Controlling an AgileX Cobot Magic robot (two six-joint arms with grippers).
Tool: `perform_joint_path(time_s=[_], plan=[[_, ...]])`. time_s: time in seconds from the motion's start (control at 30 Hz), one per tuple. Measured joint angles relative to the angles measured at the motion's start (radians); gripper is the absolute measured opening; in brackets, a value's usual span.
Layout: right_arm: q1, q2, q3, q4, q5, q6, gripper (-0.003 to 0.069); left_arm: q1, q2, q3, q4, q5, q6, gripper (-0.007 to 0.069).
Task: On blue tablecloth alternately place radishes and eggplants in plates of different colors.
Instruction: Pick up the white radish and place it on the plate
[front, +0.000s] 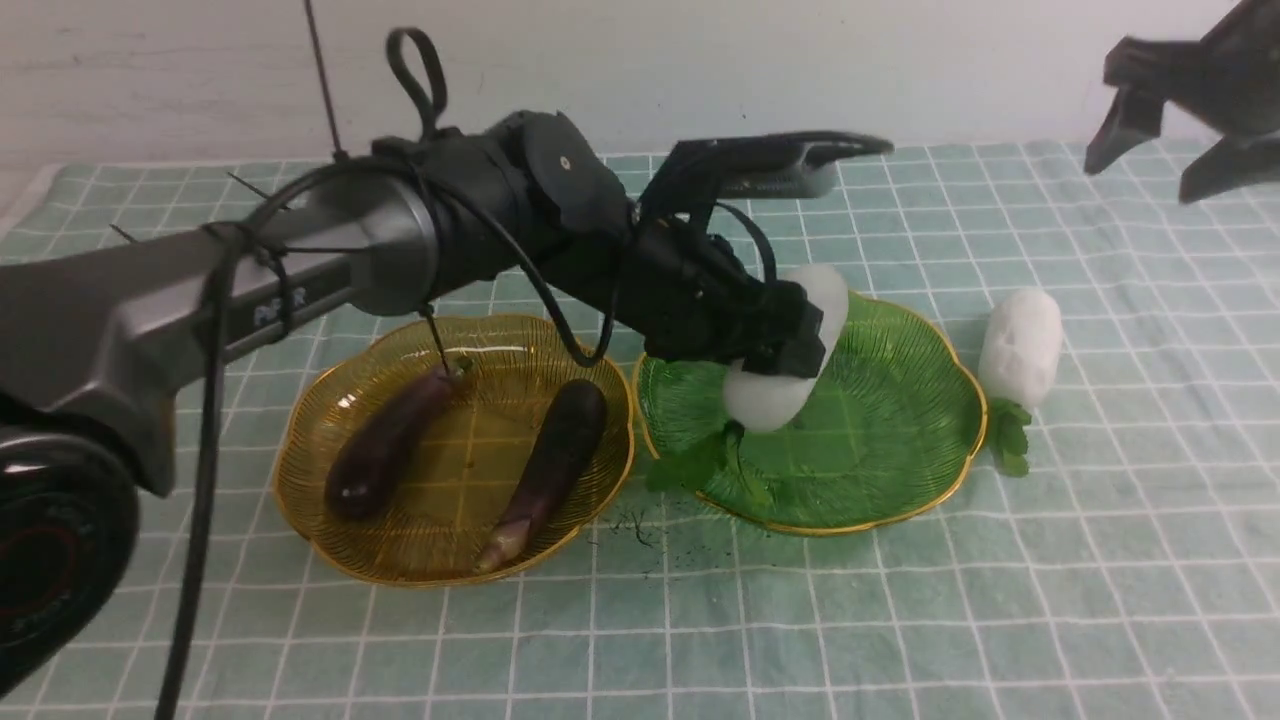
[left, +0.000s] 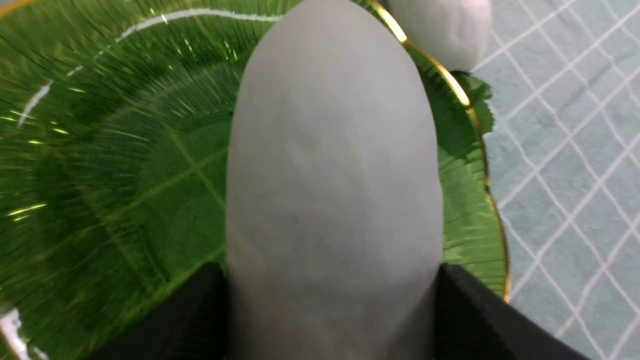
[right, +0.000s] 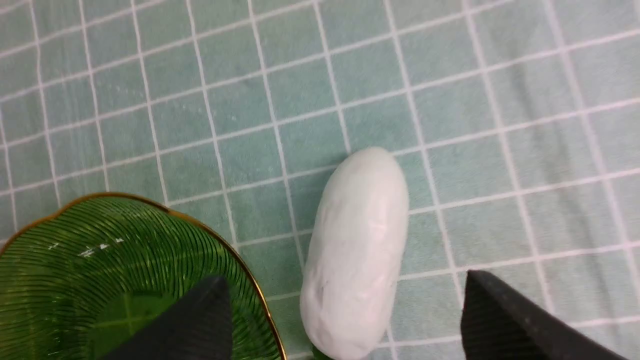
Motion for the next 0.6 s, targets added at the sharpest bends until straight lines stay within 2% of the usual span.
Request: perform_joint_path(time_s=[0.23, 0.3, 0.37, 0.43, 0.53, 0.6], plan=[[0.000, 0.146, 0.000, 0.045, -0.011, -0.016, 0.0600, 0.001, 0.052, -0.005, 0.007, -0.015, -0.039, 0.0491], [0.000, 0.174, 0.000, 0.050, -0.015, -0.016, 0.0600, 0.001, 0.052, -0.005, 0.013, -0.012, -0.039, 0.0533], [0.000, 0.207, 0.000, 0.057, -0.015, -0.018, 0.0600, 0.001, 0.052, -0.005, 0.034, -0.009, -0.039, 0.0610], [0.000, 0.240, 0.000, 0.075, -0.018, -0.032, 0.0596, 0.001, 0.051, -0.007, 0.047, 0.004, -0.039, 0.0635], [0.001, 0.255, 0.000, 0.111, -0.029, -0.055, 0.0571, 0.006, 0.044, -0.016, 0.069, 0.034, -0.051, 0.0618], [0.001, 0.257, 0.000, 0.119, -0.029, -0.067, 0.0509, 0.015, 0.022, -0.029, 0.100, 0.073, -0.088, 0.0545]])
